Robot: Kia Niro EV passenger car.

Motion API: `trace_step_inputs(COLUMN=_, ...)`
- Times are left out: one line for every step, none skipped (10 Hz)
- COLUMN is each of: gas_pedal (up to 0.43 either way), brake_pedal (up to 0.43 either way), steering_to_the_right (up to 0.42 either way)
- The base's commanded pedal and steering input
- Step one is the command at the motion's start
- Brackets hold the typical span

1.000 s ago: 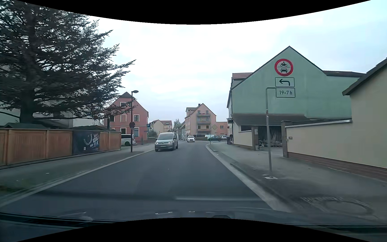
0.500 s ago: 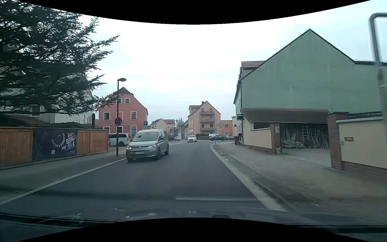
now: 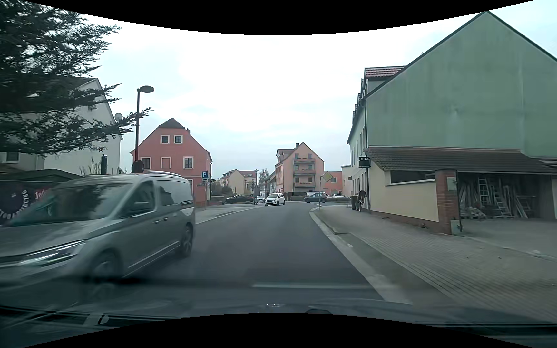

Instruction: Follow the waypoints while adhering to traffic rules and regulations

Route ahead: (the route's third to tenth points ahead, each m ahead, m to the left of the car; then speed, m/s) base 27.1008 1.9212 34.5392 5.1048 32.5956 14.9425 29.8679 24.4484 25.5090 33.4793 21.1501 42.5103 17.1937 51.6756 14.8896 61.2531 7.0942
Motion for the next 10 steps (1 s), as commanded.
trace_step_inputs(gas_pedal=0.000, brake_pedal=0.000, steering_to_the_right=-0.017)
trace_step_inputs(gas_pedal=0.000, brake_pedal=0.000, steering_to_the_right=-0.015)
trace_step_inputs(gas_pedal=0.000, brake_pedal=0.000, steering_to_the_right=-0.012)
trace_step_inputs(gas_pedal=0.000, brake_pedal=0.000, steering_to_the_right=-0.010)
trace_step_inputs(gas_pedal=0.000, brake_pedal=0.000, steering_to_the_right=-0.007)
trace_step_inputs(gas_pedal=0.000, brake_pedal=0.000, steering_to_the_right=-0.005)
trace_step_inputs(gas_pedal=0.000, brake_pedal=0.000, steering_to_the_right=-0.004)
trace_step_inputs(gas_pedal=0.000, brake_pedal=0.006, steering_to_the_right=-0.004)
trace_step_inputs(gas_pedal=0.000, brake_pedal=0.006, steering_to_the_right=-0.004)
trace_step_inputs(gas_pedal=0.000, brake_pedal=0.012, steering_to_the_right=-0.004)
